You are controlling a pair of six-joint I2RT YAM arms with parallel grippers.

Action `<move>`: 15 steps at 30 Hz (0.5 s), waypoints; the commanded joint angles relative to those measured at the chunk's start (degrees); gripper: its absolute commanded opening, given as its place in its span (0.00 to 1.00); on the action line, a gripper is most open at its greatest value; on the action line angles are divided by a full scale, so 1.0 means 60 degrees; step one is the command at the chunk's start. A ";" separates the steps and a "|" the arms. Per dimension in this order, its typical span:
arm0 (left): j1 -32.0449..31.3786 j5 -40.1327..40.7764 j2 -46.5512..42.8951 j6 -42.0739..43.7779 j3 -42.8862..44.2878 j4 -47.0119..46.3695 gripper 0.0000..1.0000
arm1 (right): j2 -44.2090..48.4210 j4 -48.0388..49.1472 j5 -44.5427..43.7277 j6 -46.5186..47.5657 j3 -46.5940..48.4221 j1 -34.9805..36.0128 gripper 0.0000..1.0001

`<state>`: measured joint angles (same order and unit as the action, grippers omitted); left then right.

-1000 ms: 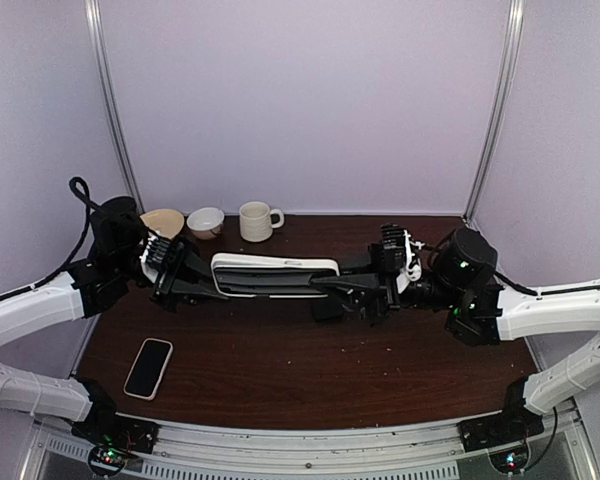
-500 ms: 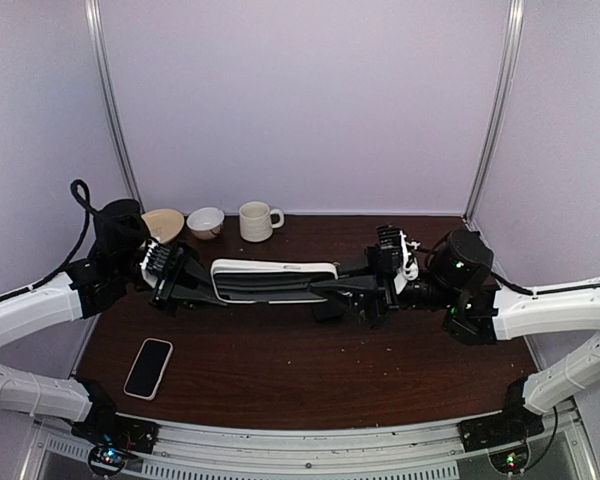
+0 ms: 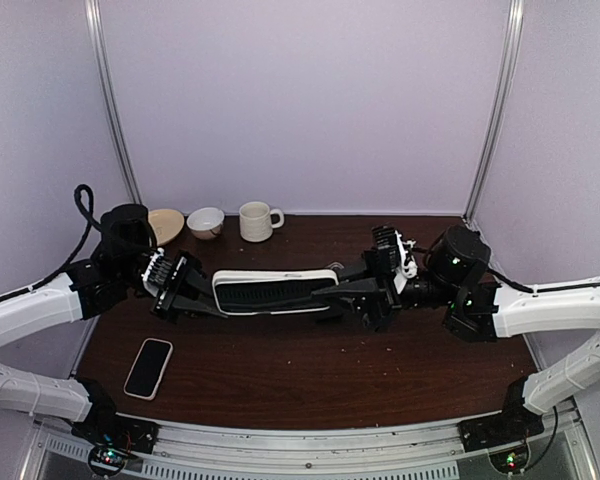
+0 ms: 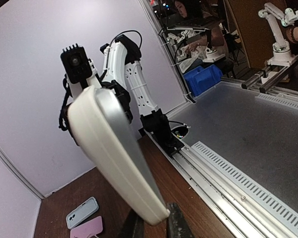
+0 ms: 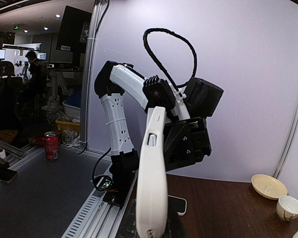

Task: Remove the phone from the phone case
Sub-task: Remove the phone from the bottom left corner of the phone case.

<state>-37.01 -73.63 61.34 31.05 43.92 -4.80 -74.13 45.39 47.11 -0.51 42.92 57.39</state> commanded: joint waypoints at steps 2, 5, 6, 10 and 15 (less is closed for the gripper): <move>-0.0127 -0.0029 -0.0229 0.1038 0.0444 0.0559 0.07 | -0.0078 0.0048 0.1769 -0.0964 0.0261 0.0111 0.00; -0.0173 0.0085 -0.0271 0.1167 0.0442 0.0663 0.07 | -0.0232 0.0343 0.2046 -0.1342 0.0295 0.0107 0.00; -0.0174 0.0102 -0.0273 0.1199 0.0443 0.0698 0.08 | -0.0253 0.0305 0.2134 -0.1378 0.0313 0.0104 0.00; -0.0177 0.0142 -0.0258 0.1252 0.0496 0.0741 0.07 | -0.0258 0.0023 0.2219 -0.1263 0.0347 0.0104 0.00; -0.0188 0.0182 -0.0232 0.1278 0.0556 0.1032 0.07 | -0.0198 -0.0223 0.2134 -0.1049 0.0376 0.0104 0.00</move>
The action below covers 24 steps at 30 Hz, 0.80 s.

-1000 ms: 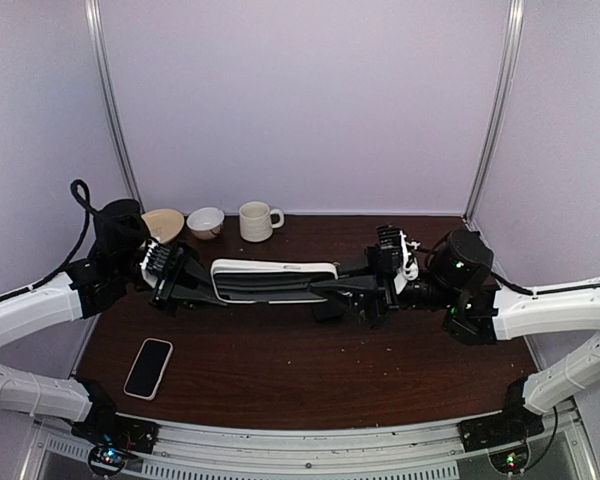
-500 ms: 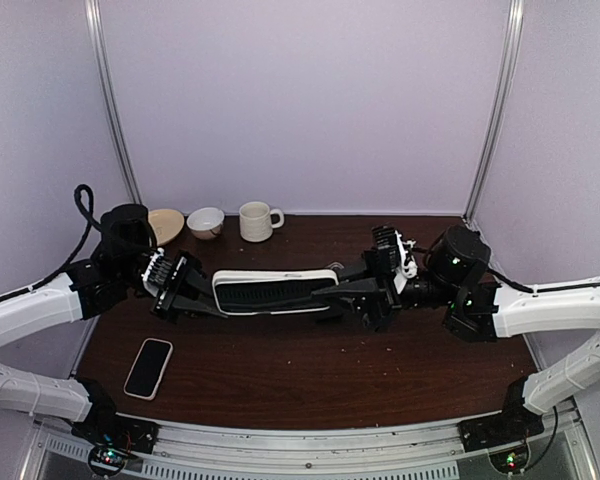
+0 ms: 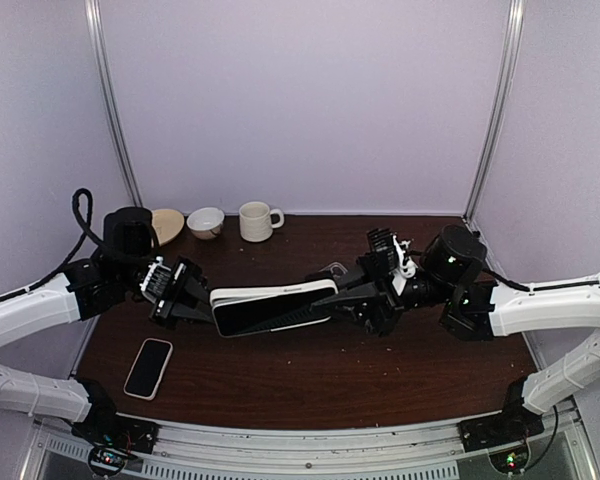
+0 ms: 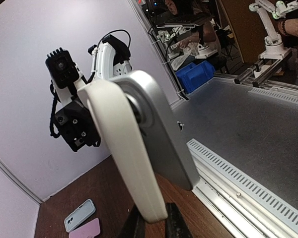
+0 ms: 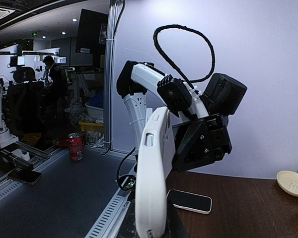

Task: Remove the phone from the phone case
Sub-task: Remove the phone from the bottom left corner of the phone case, then pass from the right arm to the left

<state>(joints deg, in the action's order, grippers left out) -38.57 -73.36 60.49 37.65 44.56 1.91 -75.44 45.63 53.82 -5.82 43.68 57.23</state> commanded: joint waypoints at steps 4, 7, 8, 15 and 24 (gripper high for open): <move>0.0070 0.0157 -0.0055 0.0167 0.0479 -0.0015 0.08 | 0.0112 -0.0489 0.0907 0.0065 0.0249 0.0137 0.00; 0.0070 0.0216 -0.0044 0.0168 0.0512 0.0052 0.09 | 0.0203 -0.0692 0.0833 0.0237 0.0236 0.0129 0.00; 0.0070 0.0239 -0.0027 0.0181 0.0535 0.0096 0.09 | 0.0240 -0.0775 0.0817 0.0313 0.0251 0.0129 0.00; 0.0070 0.1820 -0.0137 0.0340 0.0605 0.0118 0.22 | 0.1082 -0.2639 0.0478 0.1710 0.0308 -0.0001 0.00; 0.0085 0.6347 -0.0603 -0.0092 0.0113 -0.1669 0.35 | 0.2674 -0.5211 -0.0679 0.3248 0.0242 -0.0443 0.00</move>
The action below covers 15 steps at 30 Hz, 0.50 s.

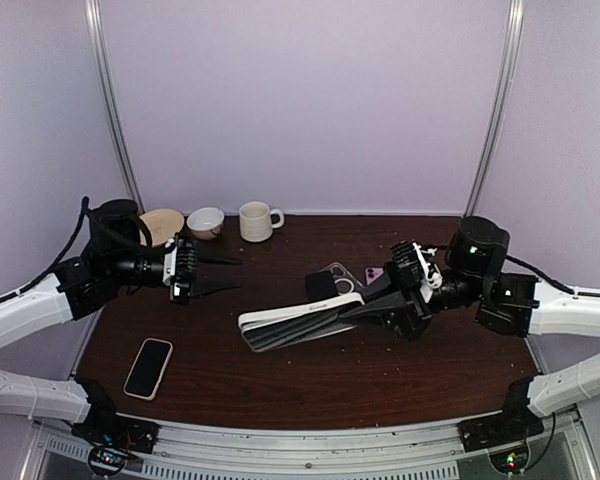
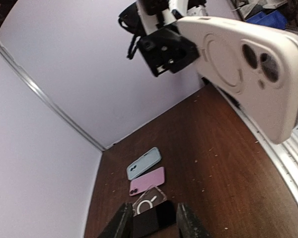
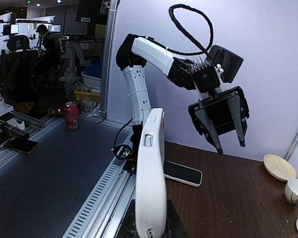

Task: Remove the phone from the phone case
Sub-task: Pass from the right arm to the left

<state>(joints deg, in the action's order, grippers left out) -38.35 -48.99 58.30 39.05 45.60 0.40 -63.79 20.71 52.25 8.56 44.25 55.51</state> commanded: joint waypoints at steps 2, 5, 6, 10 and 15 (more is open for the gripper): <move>0.0049 0.3029 -0.0320 -0.0487 -0.0178 -0.1841 0.36 | 0.1007 -0.1356 -0.0778 0.1104 0.0114 -0.0241 0.00; 0.0063 0.4178 -0.0419 -0.0492 -0.0306 -0.2177 0.37 | 0.1373 -0.1792 -0.1556 0.1574 0.0048 -0.0292 0.00; 0.0076 0.4417 -0.0450 -0.0389 -0.0341 -0.2204 0.37 | 0.1463 -0.1891 -0.1836 0.1743 0.0018 -0.0300 0.00; 0.0078 0.4785 -0.0495 -0.0227 -0.0428 -0.2315 0.37 | 0.1658 -0.1824 -0.3064 0.2261 -0.0160 -0.0301 0.00; 0.0080 0.4761 -0.0451 -0.0087 -0.0325 -0.2032 0.34 | 0.1692 -0.1060 -0.4288 0.2455 -0.0411 -0.0301 0.00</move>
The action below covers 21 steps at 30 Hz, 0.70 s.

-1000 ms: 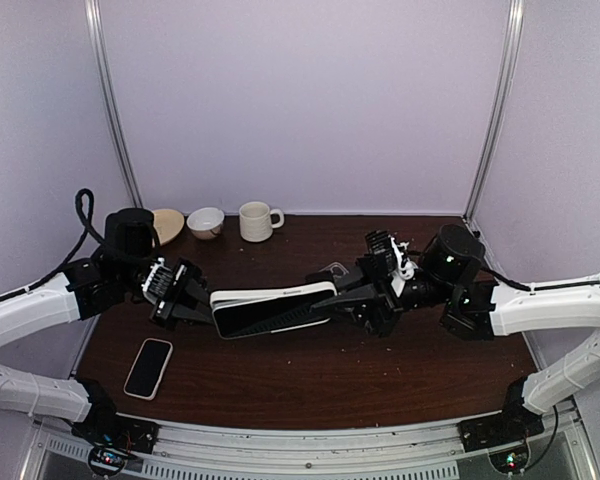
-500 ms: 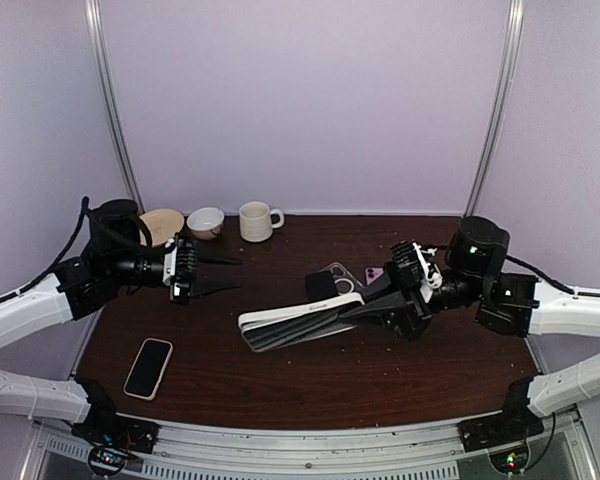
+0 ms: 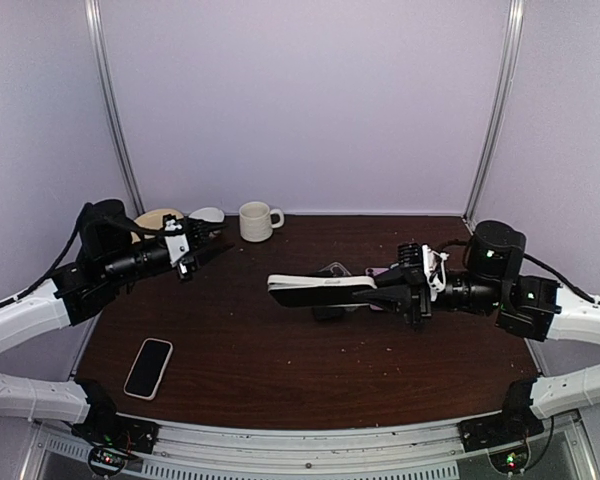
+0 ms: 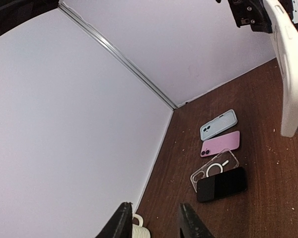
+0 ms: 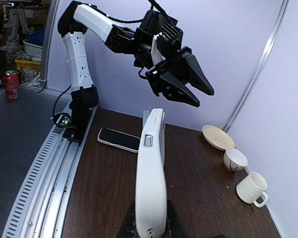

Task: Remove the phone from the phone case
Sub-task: Pass from the right arm to the left

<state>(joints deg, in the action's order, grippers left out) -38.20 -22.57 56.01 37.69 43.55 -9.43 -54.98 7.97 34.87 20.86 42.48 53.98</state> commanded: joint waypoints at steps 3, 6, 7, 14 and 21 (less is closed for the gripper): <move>0.0067 -0.0530 -0.0213 0.0215 -0.0052 -0.0312 0.33 | 0.0267 0.1433 -0.1910 0.0614 -0.0185 -0.0046 0.00; 0.0082 -0.2845 -0.0274 0.0470 0.0074 0.0434 0.33 | 0.0314 0.1568 -0.2223 0.0712 -0.0184 -0.0044 0.00; 0.0082 -0.3656 -0.0237 0.0491 0.0144 0.0644 0.33 | 0.0327 0.1524 -0.2104 0.0751 -0.0150 -0.0046 0.00; 0.0067 -0.7197 0.0265 -0.0055 0.0643 0.1452 0.33 | 0.0511 0.1506 -0.1002 0.0646 -0.0166 -0.0046 0.00; 0.0046 -0.8312 0.0680 -0.0653 0.0821 0.1444 0.33 | 0.0618 0.1864 0.0224 0.0218 -0.0224 -0.0046 0.00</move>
<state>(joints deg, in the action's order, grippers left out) -37.98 -64.18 58.74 36.80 46.44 -1.15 -52.99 11.90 30.65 24.18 40.71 53.95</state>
